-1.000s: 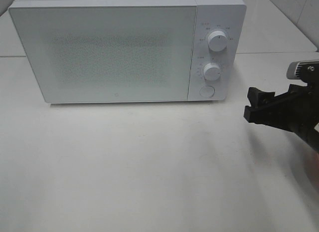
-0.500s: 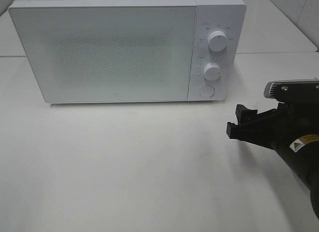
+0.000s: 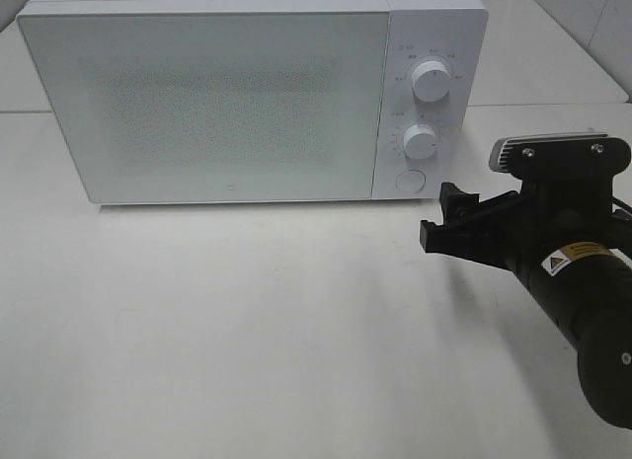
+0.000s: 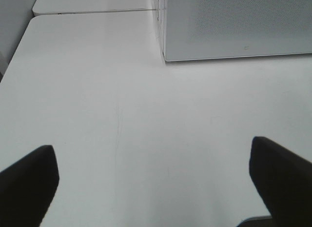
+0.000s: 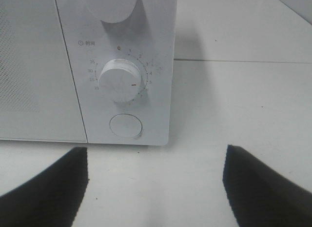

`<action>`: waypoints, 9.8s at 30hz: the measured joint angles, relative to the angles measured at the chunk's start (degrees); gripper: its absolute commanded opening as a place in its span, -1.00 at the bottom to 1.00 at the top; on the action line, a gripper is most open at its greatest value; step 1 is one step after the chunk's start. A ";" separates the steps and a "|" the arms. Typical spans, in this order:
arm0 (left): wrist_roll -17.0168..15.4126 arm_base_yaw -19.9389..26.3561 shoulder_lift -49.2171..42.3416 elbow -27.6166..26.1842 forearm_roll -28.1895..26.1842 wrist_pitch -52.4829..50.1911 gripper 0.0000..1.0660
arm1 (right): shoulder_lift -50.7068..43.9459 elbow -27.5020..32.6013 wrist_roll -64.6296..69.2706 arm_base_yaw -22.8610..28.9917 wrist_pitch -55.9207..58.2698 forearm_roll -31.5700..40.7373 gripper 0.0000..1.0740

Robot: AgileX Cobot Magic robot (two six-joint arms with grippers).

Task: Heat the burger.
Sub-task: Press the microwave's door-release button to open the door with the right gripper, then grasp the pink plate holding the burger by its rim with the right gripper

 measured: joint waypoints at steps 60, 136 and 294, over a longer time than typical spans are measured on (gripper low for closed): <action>0.00 0.00 0.00 0.00 0.00 0.00 0.87 | 0.06 -3.38 81.19 0.00 7.10 2.29 -1.00; 0.00 0.00 0.00 0.00 0.00 0.00 0.87 | 25.15 -32.43 86.57 -10.66 16.39 -1.43 -1.00; 0.00 0.00 0.00 0.00 0.00 0.00 0.87 | -9.05 -20.45 12.83 -40.79 107.83 -48.70 0.60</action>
